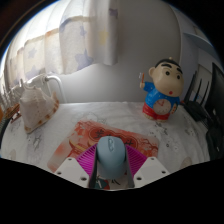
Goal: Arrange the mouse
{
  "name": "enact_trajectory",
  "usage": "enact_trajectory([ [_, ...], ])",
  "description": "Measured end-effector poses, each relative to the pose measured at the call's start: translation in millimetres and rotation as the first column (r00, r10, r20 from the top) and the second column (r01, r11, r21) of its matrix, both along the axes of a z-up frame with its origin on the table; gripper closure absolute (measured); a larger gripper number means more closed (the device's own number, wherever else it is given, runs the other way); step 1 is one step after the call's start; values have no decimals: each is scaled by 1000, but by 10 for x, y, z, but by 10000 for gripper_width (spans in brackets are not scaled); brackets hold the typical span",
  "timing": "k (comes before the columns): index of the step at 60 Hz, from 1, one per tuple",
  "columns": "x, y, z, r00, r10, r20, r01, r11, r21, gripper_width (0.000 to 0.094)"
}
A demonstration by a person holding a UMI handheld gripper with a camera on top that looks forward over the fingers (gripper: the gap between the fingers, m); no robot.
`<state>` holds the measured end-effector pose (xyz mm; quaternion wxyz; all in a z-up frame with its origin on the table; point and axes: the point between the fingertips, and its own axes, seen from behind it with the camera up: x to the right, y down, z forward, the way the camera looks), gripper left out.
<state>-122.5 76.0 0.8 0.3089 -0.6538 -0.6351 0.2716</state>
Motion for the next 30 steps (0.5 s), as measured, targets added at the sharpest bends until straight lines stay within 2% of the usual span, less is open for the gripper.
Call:
enact_trajectory([
  [7,41,-37,-165,999,32,23,-31,999,-25,407],
  [9,67,-36,-175,999,37,37,-36,999,-22,313],
  [12,128,-2,-126,998,27,57,-26,1000,-15,88],
  [13,155,-2,-92,998,25,58,-24,1000,-13,71],
  [14,185,10,-47,998,21,59,-21,1000,-11,98],
  [21,568,56,376,998,0,68,0,1000,-7,88],
  [30,1479,57,893,989,-10,145,11,1000,-5,94],
])
